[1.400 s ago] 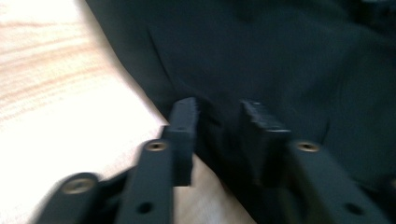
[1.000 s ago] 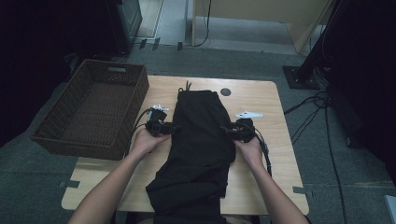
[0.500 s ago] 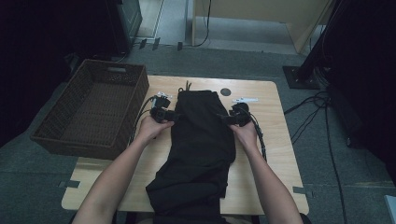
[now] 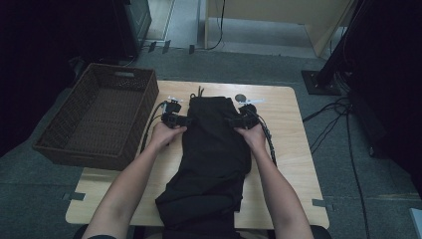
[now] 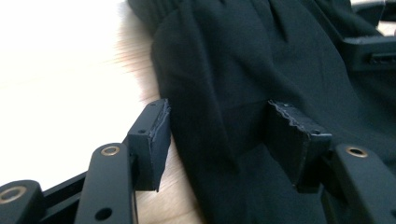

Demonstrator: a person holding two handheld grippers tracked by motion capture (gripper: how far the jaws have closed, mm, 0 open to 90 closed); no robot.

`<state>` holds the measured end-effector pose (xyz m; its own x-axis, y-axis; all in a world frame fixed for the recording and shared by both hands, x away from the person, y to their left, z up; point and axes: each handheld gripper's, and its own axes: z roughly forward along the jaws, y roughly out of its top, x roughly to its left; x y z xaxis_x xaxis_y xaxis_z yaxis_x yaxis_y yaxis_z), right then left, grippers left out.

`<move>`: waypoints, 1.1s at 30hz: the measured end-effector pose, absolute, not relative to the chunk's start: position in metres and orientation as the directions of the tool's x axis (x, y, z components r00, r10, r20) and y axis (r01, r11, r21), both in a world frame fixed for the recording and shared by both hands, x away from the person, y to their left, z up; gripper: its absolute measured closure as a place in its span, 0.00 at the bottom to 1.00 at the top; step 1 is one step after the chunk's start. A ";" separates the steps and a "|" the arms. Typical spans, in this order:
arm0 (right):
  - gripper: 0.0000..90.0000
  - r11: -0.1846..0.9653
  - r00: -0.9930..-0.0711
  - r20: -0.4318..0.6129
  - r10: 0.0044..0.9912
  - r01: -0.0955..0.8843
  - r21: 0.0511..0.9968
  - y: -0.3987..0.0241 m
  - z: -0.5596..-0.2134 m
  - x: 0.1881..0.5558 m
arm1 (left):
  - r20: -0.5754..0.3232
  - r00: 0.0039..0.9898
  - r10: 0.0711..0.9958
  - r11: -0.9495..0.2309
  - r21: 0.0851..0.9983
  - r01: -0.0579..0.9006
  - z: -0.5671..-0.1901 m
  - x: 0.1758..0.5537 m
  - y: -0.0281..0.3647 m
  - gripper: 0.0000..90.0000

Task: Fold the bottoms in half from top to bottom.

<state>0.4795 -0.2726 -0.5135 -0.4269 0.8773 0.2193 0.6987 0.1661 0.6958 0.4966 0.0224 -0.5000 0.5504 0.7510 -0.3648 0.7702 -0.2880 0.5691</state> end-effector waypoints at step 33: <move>0.93 0.171 -0.519 0.169 0.838 0.543 0.822 -0.262 -0.418 0.488 | -0.196 0.624 0.756 -0.274 0.771 0.575 -0.414 0.489 0.032 0.98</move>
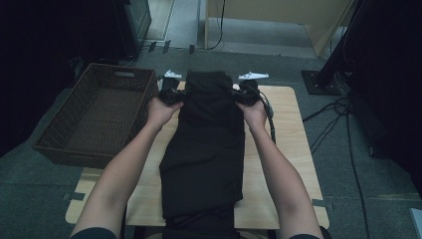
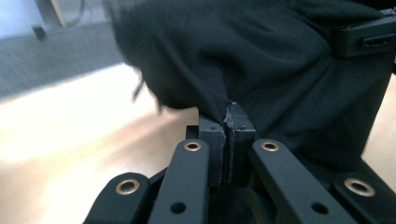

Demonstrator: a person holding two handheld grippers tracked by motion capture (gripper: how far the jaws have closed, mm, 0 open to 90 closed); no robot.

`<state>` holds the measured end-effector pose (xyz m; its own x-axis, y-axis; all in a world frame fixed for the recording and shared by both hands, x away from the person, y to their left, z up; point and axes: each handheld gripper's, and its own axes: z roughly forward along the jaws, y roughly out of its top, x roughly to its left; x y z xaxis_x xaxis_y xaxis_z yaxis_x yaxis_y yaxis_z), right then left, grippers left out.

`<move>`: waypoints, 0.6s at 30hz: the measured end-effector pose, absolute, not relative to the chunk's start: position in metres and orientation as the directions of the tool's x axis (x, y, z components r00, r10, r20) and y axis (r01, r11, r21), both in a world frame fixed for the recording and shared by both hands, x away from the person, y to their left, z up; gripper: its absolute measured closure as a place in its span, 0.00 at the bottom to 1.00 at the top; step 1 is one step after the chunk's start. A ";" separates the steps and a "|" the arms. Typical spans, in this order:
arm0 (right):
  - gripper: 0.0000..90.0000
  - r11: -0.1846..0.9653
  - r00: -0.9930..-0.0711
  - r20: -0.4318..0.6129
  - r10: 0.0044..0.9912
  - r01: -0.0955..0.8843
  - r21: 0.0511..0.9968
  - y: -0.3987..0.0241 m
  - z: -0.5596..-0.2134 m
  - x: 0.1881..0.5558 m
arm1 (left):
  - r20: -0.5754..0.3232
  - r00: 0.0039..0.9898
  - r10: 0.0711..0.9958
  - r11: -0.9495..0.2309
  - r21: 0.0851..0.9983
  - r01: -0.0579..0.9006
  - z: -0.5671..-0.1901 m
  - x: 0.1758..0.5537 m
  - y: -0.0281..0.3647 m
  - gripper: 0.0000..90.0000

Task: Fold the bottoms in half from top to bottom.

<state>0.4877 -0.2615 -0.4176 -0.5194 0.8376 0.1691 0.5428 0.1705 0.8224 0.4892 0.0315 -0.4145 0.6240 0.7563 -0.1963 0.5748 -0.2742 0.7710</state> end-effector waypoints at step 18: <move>0.93 0.302 -0.588 0.168 0.791 0.614 0.729 -0.258 -0.500 0.398 | -0.153 0.694 0.703 -0.458 0.650 0.607 -0.490 0.424 0.024 0.97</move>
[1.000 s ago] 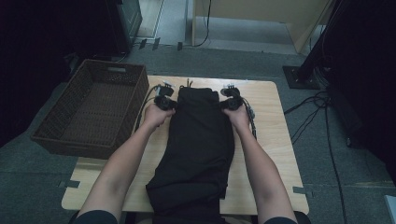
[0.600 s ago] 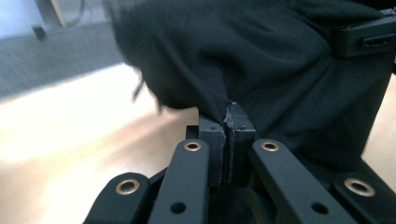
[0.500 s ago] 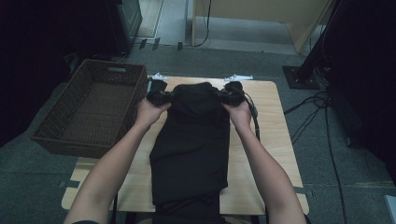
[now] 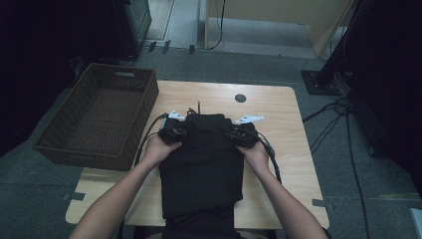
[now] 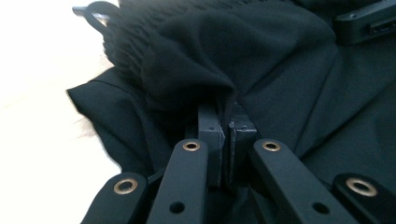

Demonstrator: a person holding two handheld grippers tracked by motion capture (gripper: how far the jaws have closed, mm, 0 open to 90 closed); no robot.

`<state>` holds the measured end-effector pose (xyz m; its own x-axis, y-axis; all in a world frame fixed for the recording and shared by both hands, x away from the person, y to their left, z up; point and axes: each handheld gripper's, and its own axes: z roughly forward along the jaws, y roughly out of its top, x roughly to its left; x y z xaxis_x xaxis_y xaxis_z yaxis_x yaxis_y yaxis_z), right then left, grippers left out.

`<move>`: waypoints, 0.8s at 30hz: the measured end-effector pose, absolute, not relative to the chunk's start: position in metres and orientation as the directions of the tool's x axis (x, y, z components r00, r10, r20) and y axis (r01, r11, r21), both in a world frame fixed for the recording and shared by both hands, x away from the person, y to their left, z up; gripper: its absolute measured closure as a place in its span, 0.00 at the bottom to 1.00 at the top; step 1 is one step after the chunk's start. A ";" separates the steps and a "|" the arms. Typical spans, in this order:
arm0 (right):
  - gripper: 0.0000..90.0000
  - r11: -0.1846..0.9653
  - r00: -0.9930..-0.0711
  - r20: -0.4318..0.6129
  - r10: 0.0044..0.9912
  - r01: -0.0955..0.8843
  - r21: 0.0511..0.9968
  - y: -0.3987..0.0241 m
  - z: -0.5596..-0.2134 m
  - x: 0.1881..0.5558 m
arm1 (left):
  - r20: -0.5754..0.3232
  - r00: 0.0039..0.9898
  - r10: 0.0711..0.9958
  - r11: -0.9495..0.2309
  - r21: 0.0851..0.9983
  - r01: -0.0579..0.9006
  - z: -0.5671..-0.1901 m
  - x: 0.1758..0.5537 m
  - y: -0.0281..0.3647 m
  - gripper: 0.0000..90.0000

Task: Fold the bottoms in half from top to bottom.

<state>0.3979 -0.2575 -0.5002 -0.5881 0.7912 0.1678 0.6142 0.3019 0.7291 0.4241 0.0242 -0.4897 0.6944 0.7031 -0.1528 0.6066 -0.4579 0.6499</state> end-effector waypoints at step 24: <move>0.94 0.132 -0.417 0.167 0.893 0.599 0.790 -0.261 -0.467 0.486 | -0.175 0.577 0.798 -0.284 0.734 0.616 -0.452 0.502 0.008 0.99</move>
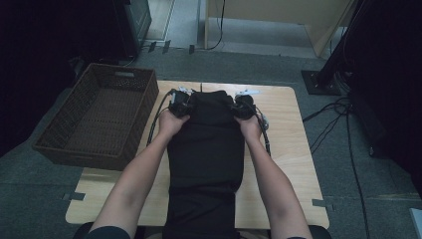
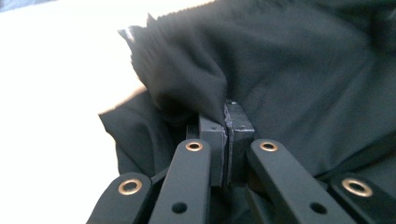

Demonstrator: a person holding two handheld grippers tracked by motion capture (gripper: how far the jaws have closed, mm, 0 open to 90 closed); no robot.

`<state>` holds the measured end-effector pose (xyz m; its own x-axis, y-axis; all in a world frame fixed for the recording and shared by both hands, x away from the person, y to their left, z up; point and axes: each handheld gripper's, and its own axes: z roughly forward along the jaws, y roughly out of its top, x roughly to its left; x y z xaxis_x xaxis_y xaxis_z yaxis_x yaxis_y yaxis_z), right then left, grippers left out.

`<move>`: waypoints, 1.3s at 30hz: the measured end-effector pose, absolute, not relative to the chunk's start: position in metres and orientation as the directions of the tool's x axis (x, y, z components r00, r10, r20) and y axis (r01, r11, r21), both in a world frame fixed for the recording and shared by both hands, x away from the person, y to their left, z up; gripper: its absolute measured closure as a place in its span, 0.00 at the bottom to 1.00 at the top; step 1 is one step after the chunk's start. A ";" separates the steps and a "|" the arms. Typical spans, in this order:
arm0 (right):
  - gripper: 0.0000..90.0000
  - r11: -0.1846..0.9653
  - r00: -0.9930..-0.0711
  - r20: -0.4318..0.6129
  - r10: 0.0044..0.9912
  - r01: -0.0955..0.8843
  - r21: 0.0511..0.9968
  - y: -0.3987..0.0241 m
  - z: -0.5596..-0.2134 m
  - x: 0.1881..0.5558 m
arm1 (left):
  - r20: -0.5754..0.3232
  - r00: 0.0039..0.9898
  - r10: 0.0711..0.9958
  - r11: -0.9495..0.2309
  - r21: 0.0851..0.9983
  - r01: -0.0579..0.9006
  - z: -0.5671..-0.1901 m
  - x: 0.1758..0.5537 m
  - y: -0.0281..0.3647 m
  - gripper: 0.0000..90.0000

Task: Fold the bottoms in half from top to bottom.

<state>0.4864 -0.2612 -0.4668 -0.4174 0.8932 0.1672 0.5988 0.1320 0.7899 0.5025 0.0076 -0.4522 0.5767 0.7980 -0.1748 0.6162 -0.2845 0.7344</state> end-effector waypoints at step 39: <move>0.88 0.321 -0.524 0.048 0.851 0.589 0.742 -0.270 -0.510 0.451 | -0.051 0.653 0.756 -0.475 0.644 0.600 -0.501 0.478 -0.014 0.97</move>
